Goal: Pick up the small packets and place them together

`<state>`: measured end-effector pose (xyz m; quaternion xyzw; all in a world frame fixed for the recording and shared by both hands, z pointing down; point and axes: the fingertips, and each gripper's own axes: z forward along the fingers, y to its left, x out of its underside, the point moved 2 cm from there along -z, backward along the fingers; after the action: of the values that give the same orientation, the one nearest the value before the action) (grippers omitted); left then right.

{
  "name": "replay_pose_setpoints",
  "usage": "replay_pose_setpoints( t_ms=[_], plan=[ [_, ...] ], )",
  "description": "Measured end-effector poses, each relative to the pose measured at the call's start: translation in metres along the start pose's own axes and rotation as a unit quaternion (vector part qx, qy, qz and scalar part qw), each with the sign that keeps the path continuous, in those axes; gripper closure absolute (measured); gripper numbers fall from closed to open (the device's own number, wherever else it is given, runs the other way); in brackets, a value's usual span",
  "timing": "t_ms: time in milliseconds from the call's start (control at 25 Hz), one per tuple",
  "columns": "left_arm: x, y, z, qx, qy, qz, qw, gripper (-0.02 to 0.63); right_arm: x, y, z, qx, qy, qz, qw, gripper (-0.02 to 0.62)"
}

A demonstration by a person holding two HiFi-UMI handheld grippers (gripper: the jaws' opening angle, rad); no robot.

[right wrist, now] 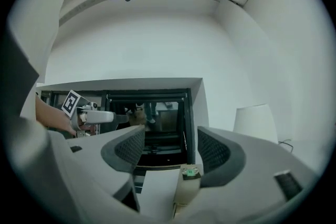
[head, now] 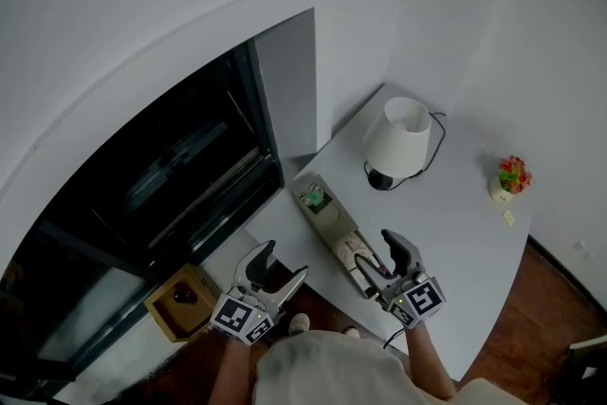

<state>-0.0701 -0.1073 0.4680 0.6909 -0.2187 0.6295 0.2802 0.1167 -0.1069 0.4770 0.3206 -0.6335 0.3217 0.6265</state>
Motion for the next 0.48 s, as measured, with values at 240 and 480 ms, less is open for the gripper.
replay_pose_setpoints(
  t_ms=[240,480],
  plan=[
    [0.006,-0.008,0.004,0.009,0.014,-0.002,0.9999,0.275,0.004,0.010,-0.006,-0.027,0.013,-0.004,1.000,0.290],
    [0.010,-0.012,0.004,0.009,0.017,-0.010,0.9998,0.276,0.053,-0.044,-0.023,-0.012,0.126,-0.003,0.992,0.290]
  ],
)
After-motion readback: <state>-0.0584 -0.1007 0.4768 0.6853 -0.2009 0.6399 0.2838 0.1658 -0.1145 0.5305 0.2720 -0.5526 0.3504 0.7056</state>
